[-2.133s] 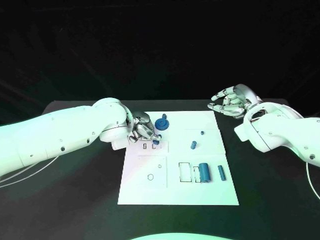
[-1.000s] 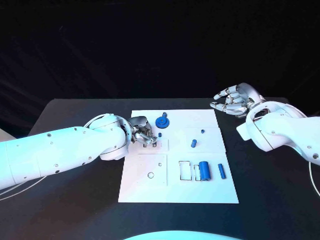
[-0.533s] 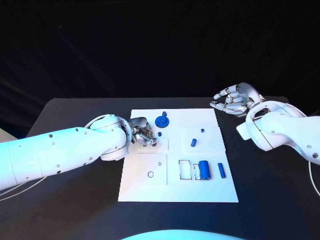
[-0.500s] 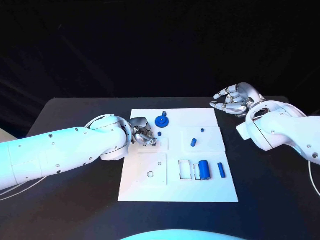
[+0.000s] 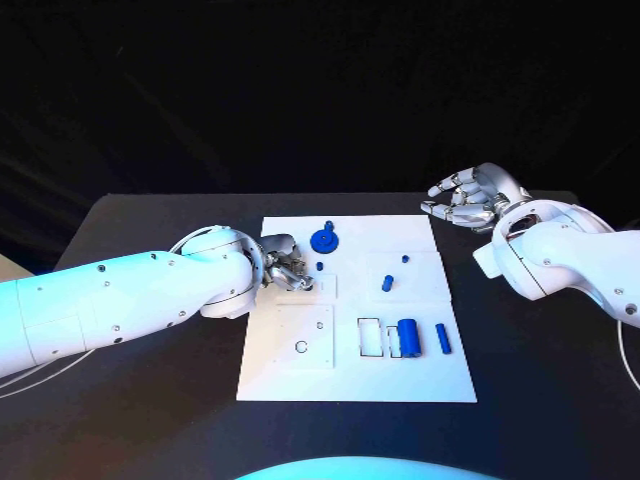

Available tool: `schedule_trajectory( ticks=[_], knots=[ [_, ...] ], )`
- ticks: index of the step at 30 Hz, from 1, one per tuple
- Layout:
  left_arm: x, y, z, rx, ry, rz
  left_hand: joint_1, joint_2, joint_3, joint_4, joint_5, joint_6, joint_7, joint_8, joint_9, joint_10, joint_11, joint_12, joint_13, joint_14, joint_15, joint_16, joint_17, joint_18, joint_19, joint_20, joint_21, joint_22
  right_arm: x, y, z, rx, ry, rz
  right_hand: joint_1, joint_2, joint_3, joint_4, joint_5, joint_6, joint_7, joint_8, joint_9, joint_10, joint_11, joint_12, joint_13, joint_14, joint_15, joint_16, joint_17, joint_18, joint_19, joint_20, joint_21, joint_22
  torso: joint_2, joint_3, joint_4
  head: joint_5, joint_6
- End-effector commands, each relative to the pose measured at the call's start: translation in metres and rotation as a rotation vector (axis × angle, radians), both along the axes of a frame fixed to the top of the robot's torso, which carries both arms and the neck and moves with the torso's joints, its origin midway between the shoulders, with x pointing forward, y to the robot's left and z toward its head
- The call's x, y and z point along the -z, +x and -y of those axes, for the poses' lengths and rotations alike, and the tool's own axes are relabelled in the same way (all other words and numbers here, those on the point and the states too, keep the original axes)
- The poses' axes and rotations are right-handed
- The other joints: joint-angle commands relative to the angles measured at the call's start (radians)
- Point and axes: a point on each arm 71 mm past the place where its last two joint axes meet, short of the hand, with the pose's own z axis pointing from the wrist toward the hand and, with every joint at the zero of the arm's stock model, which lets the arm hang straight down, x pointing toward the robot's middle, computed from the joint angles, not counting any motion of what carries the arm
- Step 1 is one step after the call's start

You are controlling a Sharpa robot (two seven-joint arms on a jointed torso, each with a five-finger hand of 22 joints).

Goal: Assemble the parts on the task board

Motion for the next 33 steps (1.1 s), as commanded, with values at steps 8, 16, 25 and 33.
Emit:
schedule_trajectory(
  ticks=[8,16,25,33],
  knots=[
    [0.0037,-0.0011,0.0026,0.017,0.018,-0.029,0.011,0.003,0.21,-0.202,0.005,0.005,-0.002,-0.002,0.001,0.008,0.0,0.003,0.0,0.073,-0.009,0.004,0.143,-0.01,0.008,-0.002,0.007,0.001,0.0001,-0.0004,-0.001,-0.011,-0.007,0.002,0.0,0.008,-0.005,0.002,0.004,-0.008,-0.001,0.006,-0.001,-0.001,-0.002,-0.005,-0.001,0.052,0.001,-0.007,0.062,0.01,0.014,0.005,-0.003,0.194,0.001,0.0005,-0.0007,0.0,-0.001],
    [0.0055,-0.0006,0.0049,0.024,0.026,-0.052,0.01,0.003,0.211,-0.2,0.007,0.007,-0.003,-0.004,0.001,0.01,-0.001,0.004,0.002,0.073,-0.009,0.004,0.143,-0.01,0.009,-0.003,0.007,0.002,0.0002,-0.0004,-0.0012,-0.012,-0.007,0.002,0.001,0.009,-0.006,0.001,0.007,-0.008,-0.001,0.007,-0.001,0.0,-0.003,-0.004,-0.001,0.052,0.0,-0.006,0.063,0.01,0.014,0.005,-0.003,0.194,0.001,0.001,-0.0007,-0.001,-0.004],
    [0.0089,0.0001,0.0062,0.031,0.041,-0.097,0.005,0.003,0.21,-0.197,0.011,0.009,-0.003,-0.005,0.002,0.013,-0.001,0.005,0.004,0.074,-0.009,0.005,0.145,-0.01,0.009,-0.003,0.008,0.003,0.0002,-0.0003,-0.0017,-0.013,-0.007,0.002,0.001,0.009,-0.006,0.001,0.007,-0.008,-0.001,0.007,-0.001,0.0,-0.003,-0.004,-0.001,0.052,0.0,-0.006,0.063,0.01,0.014,0.005,-0.003,0.194,0.0,0.0017,-0.0004,-0.002,-0.009],
    [0.0107,0.0022,0.0075,0.032,0.054,-0.117,-0.001,0.003,0.208,-0.193,0.015,0.011,-0.005,-0.005,0.004,0.018,-0.002,0.008,0.008,0.075,-0.009,0.007,0.148,-0.011,0.01,-0.003,0.008,0.005,0.0003,-0.0009,-0.0029,-0.017,-0.006,0.001,0.001,0.009,-0.006,0.001,0.007,-0.008,-0.001,0.007,-0.001,0.0,-0.003,-0.004,-0.001,0.052,0.0,-0.006,0.063,0.01,0.014,0.005,-0.003,0.194,0.0,0.0016,-0.0007,-0.001,-0.012]
  ],
)
